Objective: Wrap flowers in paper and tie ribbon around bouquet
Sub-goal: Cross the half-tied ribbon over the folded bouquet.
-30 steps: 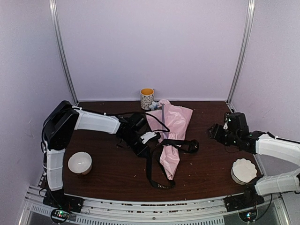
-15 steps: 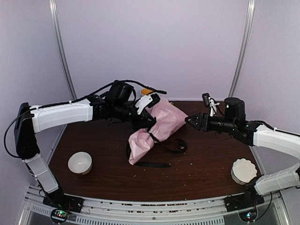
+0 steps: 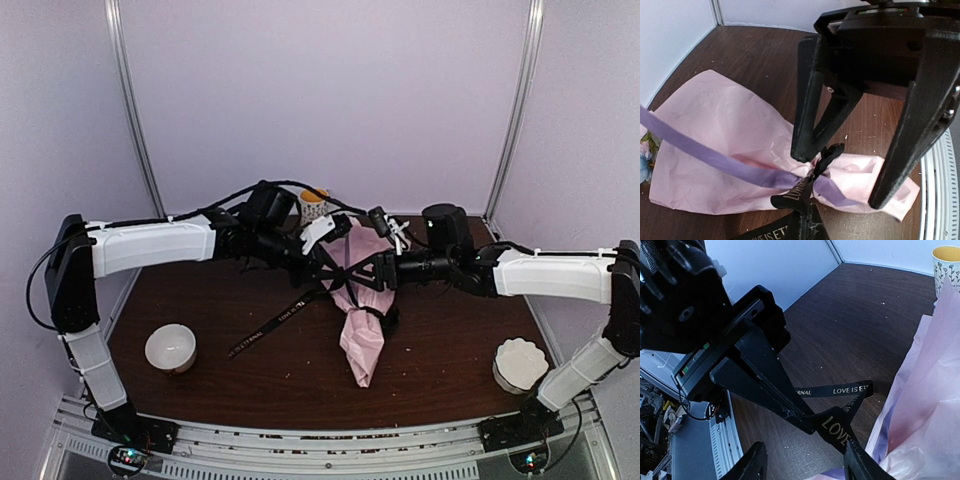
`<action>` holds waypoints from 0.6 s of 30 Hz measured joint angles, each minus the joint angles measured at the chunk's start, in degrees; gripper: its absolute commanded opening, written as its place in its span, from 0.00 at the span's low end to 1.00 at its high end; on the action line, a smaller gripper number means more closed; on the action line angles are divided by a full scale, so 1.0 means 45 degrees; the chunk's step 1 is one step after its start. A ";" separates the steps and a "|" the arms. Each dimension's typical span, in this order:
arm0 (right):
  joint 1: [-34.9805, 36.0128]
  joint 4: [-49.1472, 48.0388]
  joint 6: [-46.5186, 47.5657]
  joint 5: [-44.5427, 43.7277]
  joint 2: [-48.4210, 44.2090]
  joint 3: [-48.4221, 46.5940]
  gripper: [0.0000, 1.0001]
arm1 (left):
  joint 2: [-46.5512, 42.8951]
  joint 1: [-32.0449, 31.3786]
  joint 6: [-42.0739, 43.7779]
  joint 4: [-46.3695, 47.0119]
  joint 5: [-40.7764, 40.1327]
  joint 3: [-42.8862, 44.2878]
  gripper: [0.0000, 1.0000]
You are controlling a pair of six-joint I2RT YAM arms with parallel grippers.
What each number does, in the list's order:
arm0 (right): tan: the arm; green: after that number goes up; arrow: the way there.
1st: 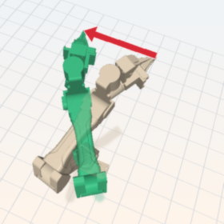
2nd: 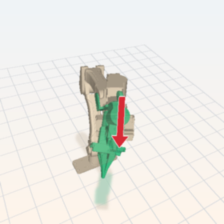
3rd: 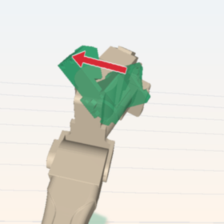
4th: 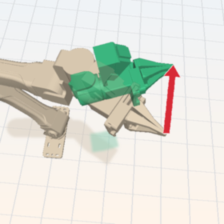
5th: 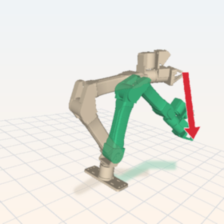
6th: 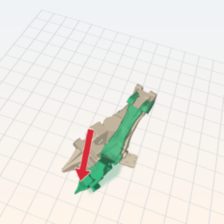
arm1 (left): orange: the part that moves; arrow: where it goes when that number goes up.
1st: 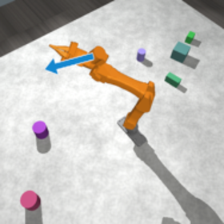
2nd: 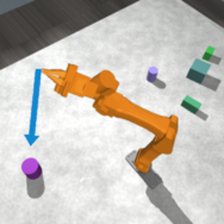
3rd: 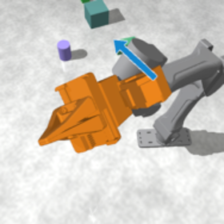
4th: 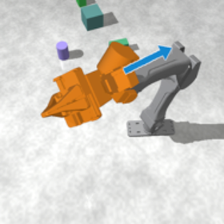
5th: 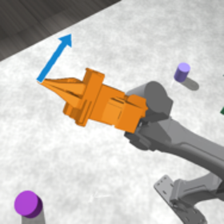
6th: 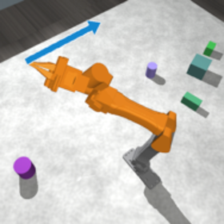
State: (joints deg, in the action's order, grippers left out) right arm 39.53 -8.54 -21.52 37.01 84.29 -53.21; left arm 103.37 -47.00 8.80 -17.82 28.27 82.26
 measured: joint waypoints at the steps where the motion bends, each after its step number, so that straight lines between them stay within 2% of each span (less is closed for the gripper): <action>1: 0.0000 -0.0005 0.0068 0.0131 0.0000 0.0000 0.48 | 0.0000 -0.0010 0.0000 0.0058 0.0117 0.0000 0.00; 4: 0.0019 -0.0053 0.0228 0.0248 -0.0058 0.0219 0.43 | 0.0019 -0.0010 -0.0029 0.0238 0.0534 0.0000 0.00; 10: 0.0622 -0.0296 0.0369 -0.0670 -0.0636 0.1773 0.40 | 0.0597 -0.0005 -0.0597 0.0991 0.1923 0.0063 0.00; 14: 0.1122 -0.1729 -0.0257 -0.1214 -0.0714 0.2875 0.39 | 0.1200 -0.0010 -0.1287 0.1520 0.2778 0.0083 0.00; 18: 0.1166 -0.3113 -0.0947 -0.1831 -0.0155 0.3123 0.35 | 0.1549 -0.0010 -0.1957 0.2045 0.3351 0.0092 0.00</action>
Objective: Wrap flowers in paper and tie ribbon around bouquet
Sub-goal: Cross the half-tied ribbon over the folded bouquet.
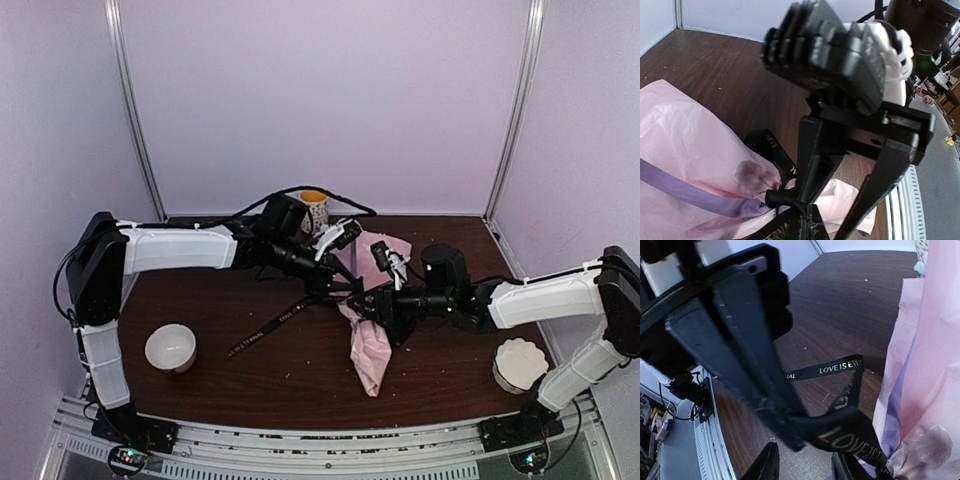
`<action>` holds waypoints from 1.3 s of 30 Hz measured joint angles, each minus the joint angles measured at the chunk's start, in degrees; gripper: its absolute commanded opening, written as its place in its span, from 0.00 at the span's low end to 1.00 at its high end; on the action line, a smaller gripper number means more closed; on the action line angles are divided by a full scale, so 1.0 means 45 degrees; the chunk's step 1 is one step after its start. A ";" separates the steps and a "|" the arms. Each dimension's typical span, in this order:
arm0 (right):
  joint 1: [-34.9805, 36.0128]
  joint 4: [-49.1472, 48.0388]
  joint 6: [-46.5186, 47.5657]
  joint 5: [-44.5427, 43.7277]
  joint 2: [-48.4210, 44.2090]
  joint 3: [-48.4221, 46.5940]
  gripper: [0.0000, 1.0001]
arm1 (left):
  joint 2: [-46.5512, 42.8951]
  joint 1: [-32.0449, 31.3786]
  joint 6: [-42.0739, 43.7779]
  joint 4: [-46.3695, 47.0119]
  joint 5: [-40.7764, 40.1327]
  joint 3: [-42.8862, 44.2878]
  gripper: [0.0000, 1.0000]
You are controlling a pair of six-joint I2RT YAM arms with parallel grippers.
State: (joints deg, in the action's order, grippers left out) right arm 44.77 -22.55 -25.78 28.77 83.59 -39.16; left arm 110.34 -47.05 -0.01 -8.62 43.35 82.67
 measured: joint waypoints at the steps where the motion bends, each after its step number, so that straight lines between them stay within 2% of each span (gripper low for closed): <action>1: 0.0000 -0.0189 -0.0107 -0.0180 0.0170 0.0000 0.35 | 0.0044 0.0000 -0.0146 0.0126 0.0102 -0.0005 0.00; 4: 0.0000 -0.0393 -0.0413 -0.0704 0.0559 -0.0005 0.36 | 0.0078 0.0000 -0.0529 0.0525 0.0369 -0.0010 0.00; 10: 0.0000 -0.0534 -0.0879 -0.1540 0.0797 -0.0005 0.46 | 0.0078 0.0000 -0.0860 0.1049 0.0743 -0.0015 0.00; 16: 0.0039 -0.1545 -0.1467 -0.1860 0.0942 0.0029 0.47 | 0.0078 0.0005 -0.1219 0.1579 0.0918 -0.0107 0.00; 20: 0.0058 -0.2327 -0.1894 -0.2093 0.0981 0.0214 0.34 | 0.0078 0.0049 -0.1457 0.1972 0.0991 -0.0121 0.00; 24: 0.0087 -0.2827 -0.2200 -0.2234 0.1035 0.0248 0.06 | 0.0078 0.0087 -0.1710 0.2404 0.1098 -0.0170 0.00; 26: 0.0087 -0.3089 -0.2395 -0.2346 0.1083 0.0253 0.00 | 0.0078 0.0087 -0.1783 0.2409 0.1141 -0.0199 0.00; 27: 0.0083 -0.3143 -0.2370 -0.2375 0.1083 0.0253 0.00 | 0.0078 0.0087 -0.1792 0.2390 0.1146 -0.0219 0.01; 28: 0.0083 -0.3177 -0.2375 -0.2409 0.1078 0.0253 0.00 | 0.0078 0.0087 -0.1797 0.2390 0.1156 -0.0257 0.03; 29: 0.0092 -0.3196 -0.2380 -0.2438 0.1069 0.0257 0.00 | 0.0078 0.0092 -0.1792 0.2395 0.1161 -0.0287 0.11; 32: 0.0092 -0.3041 -0.2327 -0.2448 0.1035 0.0272 0.00 | 0.0078 0.0146 -0.1661 0.2351 0.1151 -0.0359 0.44; 34: 0.0092 -0.2788 -0.2254 -0.2438 0.0845 0.0291 0.00 | 0.0063 0.0219 -0.1525 0.2297 0.1137 -0.0393 0.59; 36: 0.0092 -0.2448 -0.2108 -0.2390 0.0505 0.0291 0.00 | -0.0063 0.0389 -0.1452 0.2327 0.1127 -0.0641 0.65; 39: 0.0092 -0.1438 -0.1642 -0.2093 -0.0325 0.0219 0.00 | -0.0743 0.0782 -0.1020 0.2254 0.1049 -0.1506 0.67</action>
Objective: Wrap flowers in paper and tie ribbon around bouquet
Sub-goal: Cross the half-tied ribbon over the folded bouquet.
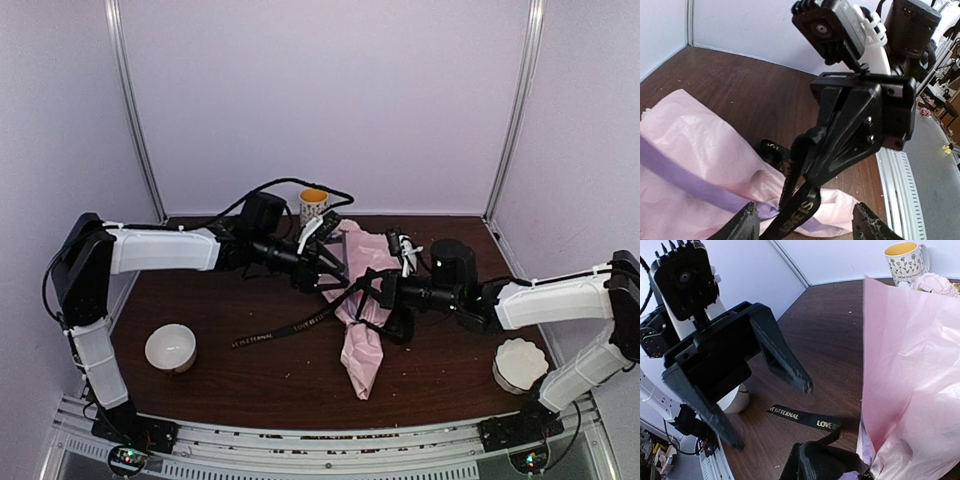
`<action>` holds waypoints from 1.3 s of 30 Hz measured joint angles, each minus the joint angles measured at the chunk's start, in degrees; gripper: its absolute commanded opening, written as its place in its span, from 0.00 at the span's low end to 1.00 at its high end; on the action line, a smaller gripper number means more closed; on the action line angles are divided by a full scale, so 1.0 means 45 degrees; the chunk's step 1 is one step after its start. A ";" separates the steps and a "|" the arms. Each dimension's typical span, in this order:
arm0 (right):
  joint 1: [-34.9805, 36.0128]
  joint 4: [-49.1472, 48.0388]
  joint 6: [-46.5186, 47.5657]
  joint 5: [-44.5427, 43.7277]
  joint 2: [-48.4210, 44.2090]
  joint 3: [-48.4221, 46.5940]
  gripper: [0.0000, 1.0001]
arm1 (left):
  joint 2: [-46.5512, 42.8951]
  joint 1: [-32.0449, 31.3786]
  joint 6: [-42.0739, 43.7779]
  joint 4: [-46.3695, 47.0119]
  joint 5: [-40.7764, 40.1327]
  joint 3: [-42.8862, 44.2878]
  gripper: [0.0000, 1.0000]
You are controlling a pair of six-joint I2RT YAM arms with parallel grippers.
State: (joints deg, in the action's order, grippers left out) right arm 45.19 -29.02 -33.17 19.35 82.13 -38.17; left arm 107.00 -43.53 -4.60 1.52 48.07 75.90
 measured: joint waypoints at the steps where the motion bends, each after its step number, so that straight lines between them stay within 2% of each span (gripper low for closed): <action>1: 0.0000 0.0486 0.0189 0.0189 -0.0277 -0.0117 0.00 | -0.0345 0.0107 0.0427 -0.0024 -0.0136 -0.0301 0.67; 7: -0.0024 0.3118 0.1423 0.1151 -0.1185 -0.1307 0.00 | -0.1778 0.0204 0.2798 -0.0180 -0.0500 -0.0923 0.71; 10: -0.0078 0.4051 0.1991 0.1681 -0.1360 -0.1865 0.00 | -0.1613 0.0044 0.3701 -0.0029 -0.0461 -0.0908 0.72; 14: -0.0238 0.4711 0.2395 0.2263 -0.1360 -0.2103 0.00 | -0.0452 -0.0437 0.4993 -0.0170 -0.0389 -0.0335 0.71; 23: -0.0466 0.4779 0.2395 0.3026 -0.1151 -0.2098 0.01 | 0.1496 -0.0908 0.5527 0.0699 0.0296 0.0398 0.53; 26: -0.0495 0.4687 0.2390 0.3167 -0.1107 -0.2021 0.01 | 0.1783 -0.0908 0.5523 0.1151 0.0423 0.0563 0.60; 28: -0.0515 0.4653 0.2385 0.3230 -0.1107 -0.1977 0.01 | 0.1904 -0.0908 0.5508 0.1394 0.0461 0.0602 0.61; 30: -0.0549 0.4571 0.2380 0.3288 -0.1107 -0.1904 0.01 | 0.2045 -0.0908 0.5382 0.1559 0.0510 0.0724 0.52; 33: -0.0593 0.4493 0.2375 0.3313 -0.1107 -0.1817 0.01 | 0.2220 -0.0908 0.5017 0.2093 0.0593 0.0782 0.31; 35: -0.0622 0.4483 0.2370 0.3317 -0.1107 -0.1787 0.01 | 0.2331 -0.0908 0.4707 0.2492 0.0690 0.0782 0.22; 39: -0.0641 0.4444 0.2297 0.3293 -0.1107 -0.1705 0.08 | 0.2516 -0.0908 0.4240 0.3094 0.0865 0.0782 0.03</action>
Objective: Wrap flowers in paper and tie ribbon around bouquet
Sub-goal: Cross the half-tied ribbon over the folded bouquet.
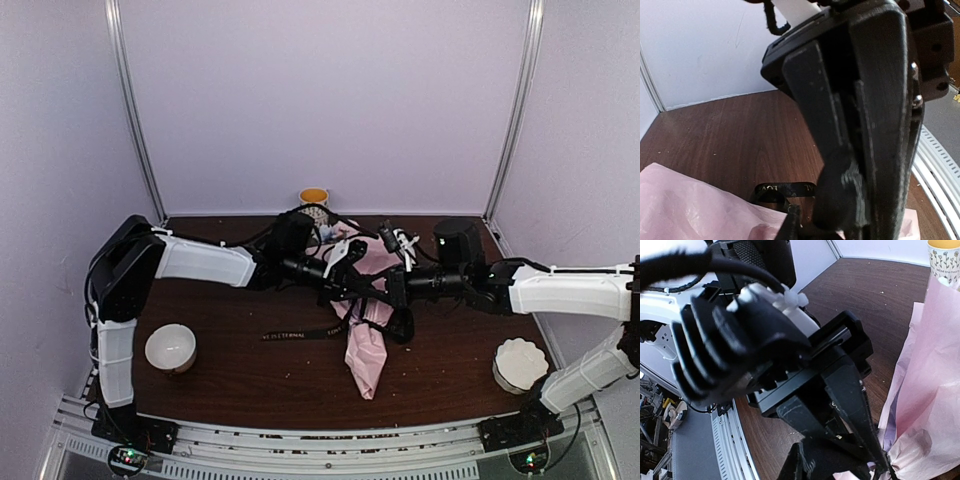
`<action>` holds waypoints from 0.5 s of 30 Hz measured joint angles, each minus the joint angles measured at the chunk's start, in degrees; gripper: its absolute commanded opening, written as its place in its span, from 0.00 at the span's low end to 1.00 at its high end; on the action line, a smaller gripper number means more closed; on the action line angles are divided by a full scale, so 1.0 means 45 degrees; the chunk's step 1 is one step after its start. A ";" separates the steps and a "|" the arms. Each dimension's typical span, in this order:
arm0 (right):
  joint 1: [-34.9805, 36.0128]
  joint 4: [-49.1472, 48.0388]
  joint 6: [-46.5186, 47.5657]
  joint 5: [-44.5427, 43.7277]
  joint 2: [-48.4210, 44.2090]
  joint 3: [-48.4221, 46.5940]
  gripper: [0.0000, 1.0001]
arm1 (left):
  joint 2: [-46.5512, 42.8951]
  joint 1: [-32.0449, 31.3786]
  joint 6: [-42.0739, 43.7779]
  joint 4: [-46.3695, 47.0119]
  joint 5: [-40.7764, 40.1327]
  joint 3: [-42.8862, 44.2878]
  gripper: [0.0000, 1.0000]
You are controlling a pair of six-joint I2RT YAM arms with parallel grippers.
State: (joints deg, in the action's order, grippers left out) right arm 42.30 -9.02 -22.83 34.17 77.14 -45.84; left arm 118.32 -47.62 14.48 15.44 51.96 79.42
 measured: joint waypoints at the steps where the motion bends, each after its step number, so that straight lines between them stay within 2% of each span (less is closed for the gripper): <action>1: -0.0019 0.0000 0.0000 -0.0024 0.0000 0.0039 0.10 | 0.0019 0.0000 -0.0146 0.0063 0.0053 0.0000 0.00; 6: -0.0058 0.0709 0.0151 -0.0359 -0.0136 0.0073 0.38 | 0.0073 0.0000 -0.0510 0.0306 0.0160 -0.0015 0.00; 9: -0.0131 0.1957 0.0296 -0.1214 -0.0544 0.0053 0.47 | 0.0058 0.0010 -0.0554 0.0525 -0.0117 -0.0204 0.00; 11: -0.0476 0.3317 0.0321 -0.2312 -0.1049 0.0034 0.49 | 0.0000 0.0010 -0.0554 0.0670 -0.0408 -0.0554 0.00; 15: -0.1982 0.5557 -0.0107 -0.4595 -0.1695 0.0005 0.53 | -0.0155 0.0000 -0.0573 0.0816 -0.1059 -0.1292 0.00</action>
State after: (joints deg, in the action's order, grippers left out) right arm 33.39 15.99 -23.31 13.50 69.52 -45.82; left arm 117.62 -47.62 11.90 19.11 47.20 73.60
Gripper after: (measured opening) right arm 0.508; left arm 0.015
